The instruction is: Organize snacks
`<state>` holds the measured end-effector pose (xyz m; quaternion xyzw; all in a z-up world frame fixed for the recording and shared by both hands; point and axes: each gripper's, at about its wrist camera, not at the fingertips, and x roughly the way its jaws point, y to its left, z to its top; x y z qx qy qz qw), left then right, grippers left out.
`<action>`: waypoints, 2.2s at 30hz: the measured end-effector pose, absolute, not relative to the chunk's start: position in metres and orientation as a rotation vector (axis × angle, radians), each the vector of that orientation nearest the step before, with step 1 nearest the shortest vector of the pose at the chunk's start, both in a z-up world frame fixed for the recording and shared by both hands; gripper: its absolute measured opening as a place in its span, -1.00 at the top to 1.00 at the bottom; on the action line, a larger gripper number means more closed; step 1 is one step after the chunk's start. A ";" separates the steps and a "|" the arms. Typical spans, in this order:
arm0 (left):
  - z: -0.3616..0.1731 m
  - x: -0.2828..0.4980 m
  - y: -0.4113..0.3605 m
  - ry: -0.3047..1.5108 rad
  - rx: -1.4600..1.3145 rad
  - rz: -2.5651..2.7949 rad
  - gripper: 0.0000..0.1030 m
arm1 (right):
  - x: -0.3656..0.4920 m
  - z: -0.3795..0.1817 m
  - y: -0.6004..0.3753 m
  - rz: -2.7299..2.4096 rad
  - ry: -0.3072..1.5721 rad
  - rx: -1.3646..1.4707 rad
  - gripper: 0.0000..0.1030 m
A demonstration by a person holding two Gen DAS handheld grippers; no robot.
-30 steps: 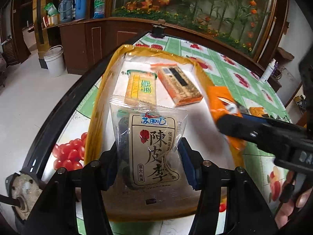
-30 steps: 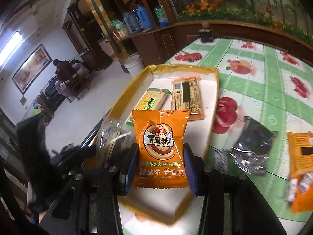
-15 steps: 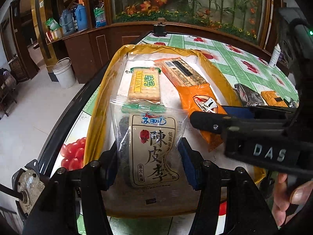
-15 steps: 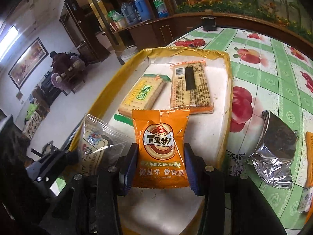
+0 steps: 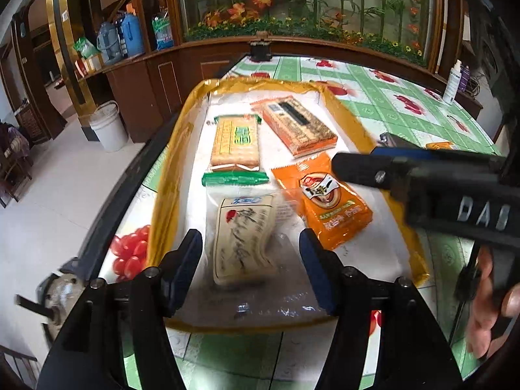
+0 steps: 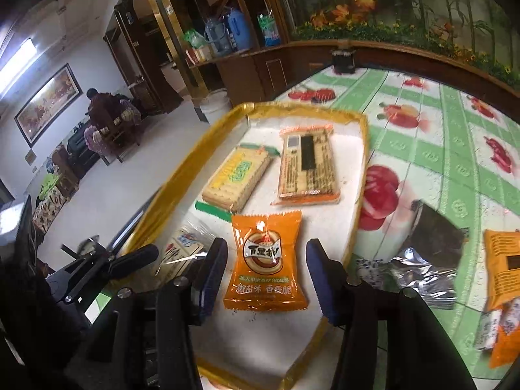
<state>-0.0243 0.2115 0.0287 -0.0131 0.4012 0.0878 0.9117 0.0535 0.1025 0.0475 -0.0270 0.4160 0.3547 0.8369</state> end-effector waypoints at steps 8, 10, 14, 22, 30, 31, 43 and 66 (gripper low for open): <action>0.039 -0.030 0.209 0.814 -0.026 0.187 -0.19 | 0.052 0.078 0.063 0.752 0.835 0.049 -0.08; 0.043 -0.032 0.205 0.803 -0.023 0.183 -0.19 | 0.053 0.082 0.050 0.748 0.839 0.072 -0.08; 0.050 -0.035 0.195 0.787 -0.013 0.165 -0.19 | 0.052 0.083 0.018 0.715 0.846 0.094 -0.09; 0.056 -0.032 0.164 0.775 -0.036 0.062 -0.19 | 0.049 0.072 -0.086 0.541 0.826 0.122 -0.09; 0.055 -0.002 0.119 0.840 -0.059 -0.042 -0.19 | 0.060 0.056 -0.207 0.375 0.804 0.338 -0.13; 0.055 0.005 0.115 0.852 -0.066 -0.048 -0.19 | 0.061 0.056 -0.212 0.373 0.802 0.354 -0.13; 0.046 0.094 0.075 0.969 -0.025 -0.022 -0.34 | 0.053 0.059 -0.212 0.466 0.795 0.384 -0.13; 0.012 0.105 0.039 1.005 0.016 -0.089 -0.17 | 0.049 0.055 -0.201 0.475 0.816 0.341 -0.13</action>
